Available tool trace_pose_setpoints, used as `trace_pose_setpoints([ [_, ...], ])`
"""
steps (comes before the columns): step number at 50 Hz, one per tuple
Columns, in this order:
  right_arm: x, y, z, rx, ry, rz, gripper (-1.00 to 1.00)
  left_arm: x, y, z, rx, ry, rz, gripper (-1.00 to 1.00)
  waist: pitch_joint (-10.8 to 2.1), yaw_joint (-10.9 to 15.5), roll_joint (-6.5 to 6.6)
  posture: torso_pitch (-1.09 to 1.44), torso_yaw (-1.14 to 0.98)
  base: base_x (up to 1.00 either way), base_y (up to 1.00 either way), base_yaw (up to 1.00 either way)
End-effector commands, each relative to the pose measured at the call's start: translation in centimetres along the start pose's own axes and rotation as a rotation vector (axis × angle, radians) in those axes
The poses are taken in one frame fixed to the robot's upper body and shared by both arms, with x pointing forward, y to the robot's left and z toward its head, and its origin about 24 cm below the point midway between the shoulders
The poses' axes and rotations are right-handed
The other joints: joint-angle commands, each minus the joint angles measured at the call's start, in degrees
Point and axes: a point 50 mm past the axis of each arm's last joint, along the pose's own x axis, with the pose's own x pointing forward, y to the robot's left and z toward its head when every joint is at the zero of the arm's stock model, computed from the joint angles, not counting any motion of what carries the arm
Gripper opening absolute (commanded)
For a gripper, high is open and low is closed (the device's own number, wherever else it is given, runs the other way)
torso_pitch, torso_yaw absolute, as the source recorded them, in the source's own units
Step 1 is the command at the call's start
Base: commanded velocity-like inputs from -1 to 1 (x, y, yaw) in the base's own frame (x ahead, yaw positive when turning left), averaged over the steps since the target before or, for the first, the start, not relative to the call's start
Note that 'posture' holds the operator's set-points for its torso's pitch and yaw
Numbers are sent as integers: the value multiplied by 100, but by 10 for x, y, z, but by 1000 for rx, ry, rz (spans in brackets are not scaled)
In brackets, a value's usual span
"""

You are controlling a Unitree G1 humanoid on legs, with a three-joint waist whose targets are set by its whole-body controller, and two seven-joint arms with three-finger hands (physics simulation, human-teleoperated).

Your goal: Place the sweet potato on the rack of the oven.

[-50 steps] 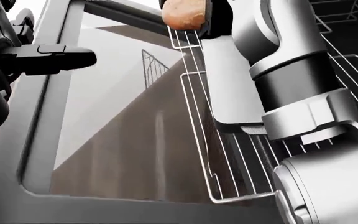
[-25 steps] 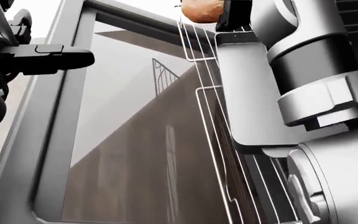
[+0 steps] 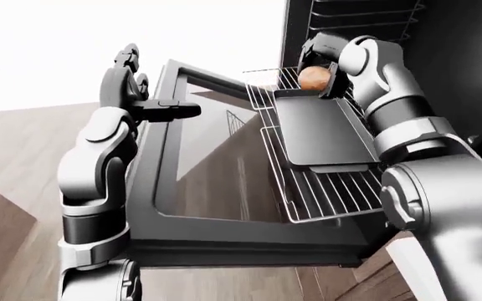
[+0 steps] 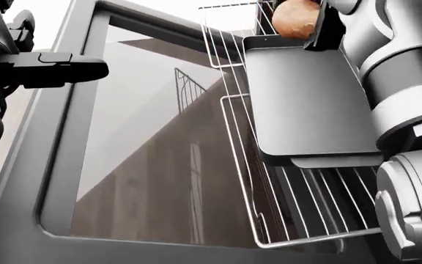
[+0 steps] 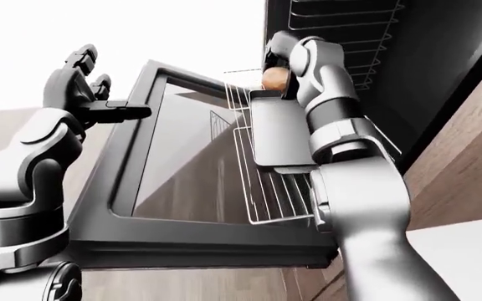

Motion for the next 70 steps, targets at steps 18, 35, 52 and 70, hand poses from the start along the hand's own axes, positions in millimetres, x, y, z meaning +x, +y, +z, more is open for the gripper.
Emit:
trace_pose_setpoints([
  [18,5,9,-4,5,19,-199,-100,-2,3,21,0,-98,8,100,-253,24,-3,0,0,0,0,0],
  [35,8,26,-12,10,48,-244,-100,-1,5,21,0,-98,10,100,-306,40,-18,0,0,0,0,0],
  [52,10,48,-21,14,75,-232,-98,-1,6,19,-2,-95,12,100,-325,52,-39,0,0,0,0,0],
  [70,12,74,-30,20,104,-144,-95,-1,7,19,-4,-93,13,100,-308,59,-57,0,0,0,0,0],
])
